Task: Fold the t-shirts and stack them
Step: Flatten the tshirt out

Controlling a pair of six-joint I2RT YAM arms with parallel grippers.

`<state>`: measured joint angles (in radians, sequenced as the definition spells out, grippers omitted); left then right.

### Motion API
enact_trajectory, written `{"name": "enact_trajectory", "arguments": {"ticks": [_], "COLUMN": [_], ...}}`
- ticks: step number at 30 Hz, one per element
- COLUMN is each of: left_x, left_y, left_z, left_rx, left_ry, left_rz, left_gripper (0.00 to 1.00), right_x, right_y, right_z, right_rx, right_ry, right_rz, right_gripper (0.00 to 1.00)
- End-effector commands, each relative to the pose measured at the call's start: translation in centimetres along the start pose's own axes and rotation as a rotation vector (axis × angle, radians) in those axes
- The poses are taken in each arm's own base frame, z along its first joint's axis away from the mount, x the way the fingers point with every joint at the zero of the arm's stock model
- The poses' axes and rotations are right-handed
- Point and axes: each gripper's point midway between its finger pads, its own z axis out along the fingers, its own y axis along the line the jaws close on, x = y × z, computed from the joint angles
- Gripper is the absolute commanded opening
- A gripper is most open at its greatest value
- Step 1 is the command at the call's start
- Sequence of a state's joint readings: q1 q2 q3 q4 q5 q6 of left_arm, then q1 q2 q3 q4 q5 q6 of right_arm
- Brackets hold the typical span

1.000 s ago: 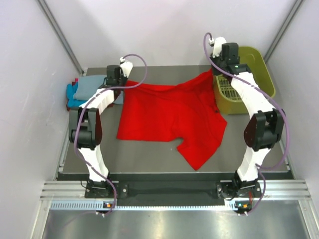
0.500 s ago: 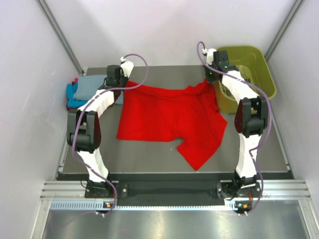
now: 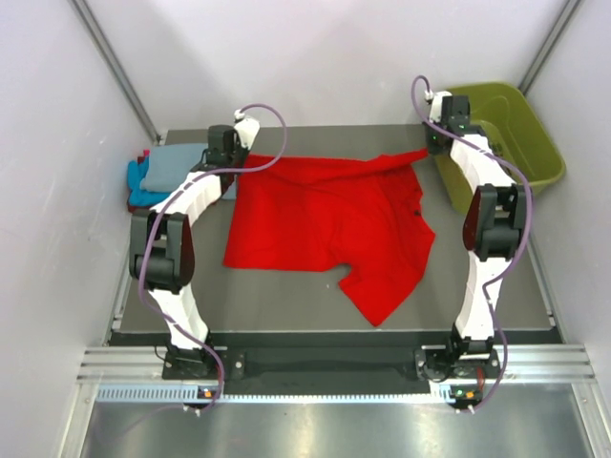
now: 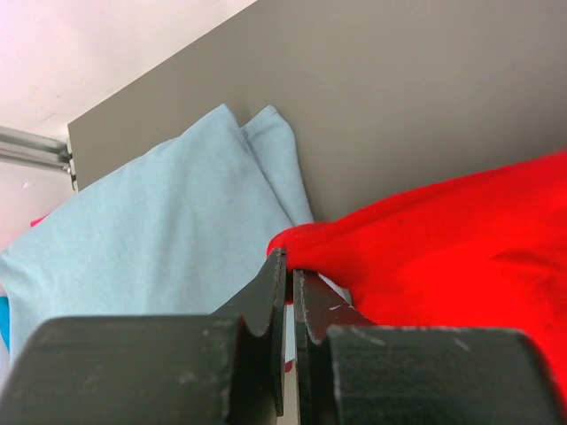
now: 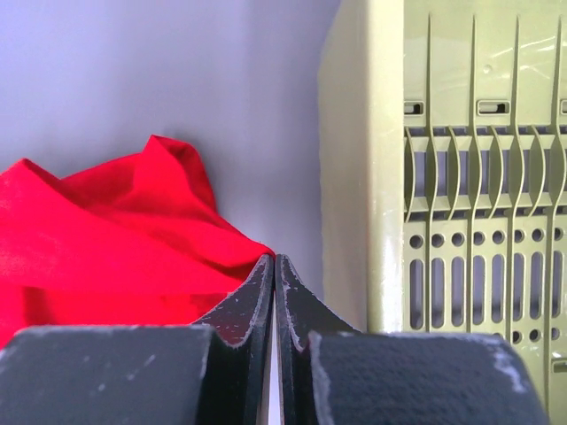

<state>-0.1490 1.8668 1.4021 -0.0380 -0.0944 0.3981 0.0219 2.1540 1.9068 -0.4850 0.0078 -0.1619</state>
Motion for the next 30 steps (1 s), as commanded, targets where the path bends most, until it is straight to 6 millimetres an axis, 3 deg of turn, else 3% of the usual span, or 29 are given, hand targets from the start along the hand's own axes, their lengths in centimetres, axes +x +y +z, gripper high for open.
{"name": "enact_trajectory", "arguments": {"ticks": [1,5,9,12,13,15,16,18,19,21,22,24,25,27,28,30], "left_x": [-2.7,-2.9,-3.1,-4.9,-5.8,-6.4,-7.6,-6.8,-7.7,-7.4,-8.3,-8.5,-9.0,-9.0,-9.3,-9.3], "left_y": [0.5,0.4,1.1,2.4,2.9,2.7,3.0,2.1,2.4,1.9,2.4,2.5,2.8,2.7,3.0,3.4], "left_z": [-0.8,-0.6,-0.6,-1.5,-2.3,-3.2,-4.3,-5.3,-6.8,-8.0,-9.6,-11.1,-12.7,-14.3,-16.2,-19.1], "left_rx": [-0.020,-0.025,-0.059,-0.105,-0.114,-0.094,-0.093,-0.045,-0.041,-0.015,-0.021,-0.017,-0.020,-0.005,-0.007,-0.016], "left_ry": [-0.058,-0.060,-0.065,-0.122,-0.145,-0.153,-0.184,-0.165,-0.197,-0.202,-0.234,-0.248,-0.262,-0.268,-0.282,-0.307], "left_rz": [-0.011,-0.009,0.017,0.019,0.007,-0.012,-0.030,-0.036,-0.039,-0.031,-0.023,-0.011,-0.006,0.004,0.018,0.019], "left_gripper": [0.00,0.00,0.00,0.00,0.00,0.00,0.00,0.00,0.00,0.00,0.00,0.00,0.00,0.00,0.00,0.00], "right_x": [-1.4,-1.7,-4.4,-7.1,-8.2,-9.2,-9.8,-10.1,-10.3,-9.5,-10.1,-9.8,-9.5,-8.0,-8.1,-5.9], "right_y": [-1.2,-1.4,1.2,2.9,3.2,4.4,4.5,4.8,4.6,4.6,4.4,4.3,4.2,4.3,4.0,4.2], "right_z": [-0.4,-0.6,-2.8,-5.5,-7.3,-9.3,-11.2,-13.2,-15.1,-16.5,-19.0,-21.0,-23.0,-24.4,-27.2,-28.4], "right_rx": [0.059,0.056,-0.007,-0.028,-0.029,-0.066,-0.071,-0.088,-0.086,-0.089,-0.089,-0.090,-0.092,-0.095,-0.088,-0.091], "right_ry": [-0.045,-0.052,-0.119,-0.188,-0.221,-0.255,-0.283,-0.312,-0.337,-0.340,-0.386,-0.410,-0.438,-0.441,-0.490,-0.484], "right_rz": [-0.013,-0.008,-0.042,-0.068,-0.071,-0.065,-0.058,-0.034,-0.024,-0.009,-0.007,-0.004,-0.002,-0.008,-0.007,-0.010], "right_gripper": [0.00,0.00,0.00,0.00,0.00,0.00,0.00,0.00,0.00,0.00,0.00,0.00,0.00,0.00,0.00,0.00]}}
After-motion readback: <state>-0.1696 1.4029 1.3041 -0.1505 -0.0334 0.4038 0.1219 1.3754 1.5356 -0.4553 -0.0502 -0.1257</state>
